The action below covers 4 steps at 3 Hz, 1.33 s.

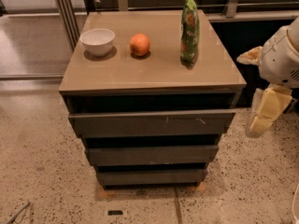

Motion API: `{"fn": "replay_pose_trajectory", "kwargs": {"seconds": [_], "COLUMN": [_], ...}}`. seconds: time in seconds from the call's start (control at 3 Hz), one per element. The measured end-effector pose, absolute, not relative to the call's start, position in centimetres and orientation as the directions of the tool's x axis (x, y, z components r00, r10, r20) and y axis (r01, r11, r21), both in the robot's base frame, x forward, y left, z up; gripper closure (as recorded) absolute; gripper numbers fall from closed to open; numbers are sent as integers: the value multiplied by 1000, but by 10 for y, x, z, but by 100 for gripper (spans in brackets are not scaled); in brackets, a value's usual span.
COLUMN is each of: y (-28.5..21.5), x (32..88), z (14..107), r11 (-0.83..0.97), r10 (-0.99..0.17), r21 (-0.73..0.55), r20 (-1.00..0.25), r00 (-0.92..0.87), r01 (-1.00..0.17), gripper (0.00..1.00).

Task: Open top drawer

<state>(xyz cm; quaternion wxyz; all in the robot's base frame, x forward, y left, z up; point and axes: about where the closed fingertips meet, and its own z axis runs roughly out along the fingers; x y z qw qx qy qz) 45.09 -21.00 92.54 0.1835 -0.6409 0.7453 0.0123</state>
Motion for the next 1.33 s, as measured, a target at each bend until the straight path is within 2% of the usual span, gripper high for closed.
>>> {"fn": "replay_pose_trajectory", "kwargs": {"seconds": [0.67,1.33], "y": [-172,-176], "x": [468,469], "z": [817,810], "r11": [75,52], "r10": [-928,-933], "r21": [-129,-163], "r20": [-372,-360], "r00": [-21,10], "r01": [-989,-985], "gripper": [0,0]}}
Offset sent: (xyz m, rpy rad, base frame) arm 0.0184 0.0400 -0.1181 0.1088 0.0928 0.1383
